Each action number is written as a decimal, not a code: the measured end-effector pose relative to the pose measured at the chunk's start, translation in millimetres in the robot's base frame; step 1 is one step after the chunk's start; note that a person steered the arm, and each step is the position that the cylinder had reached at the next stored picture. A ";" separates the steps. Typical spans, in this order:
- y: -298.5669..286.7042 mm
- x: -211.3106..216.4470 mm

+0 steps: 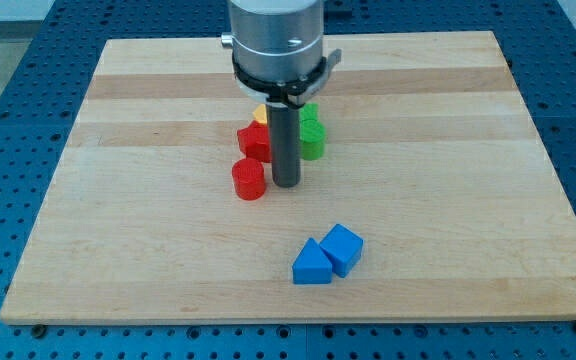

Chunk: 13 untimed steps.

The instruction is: Slide the red circle closer to the group of blocks

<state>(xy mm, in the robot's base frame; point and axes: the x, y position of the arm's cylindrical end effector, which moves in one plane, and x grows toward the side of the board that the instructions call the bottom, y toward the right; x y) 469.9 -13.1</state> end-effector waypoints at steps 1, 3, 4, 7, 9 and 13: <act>4.4 29.4; -41.6 39.7; -85.7 36.0; -106.9 3.7; -67.2 3.7; -29.7 32.1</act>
<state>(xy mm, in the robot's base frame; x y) 502.1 -42.8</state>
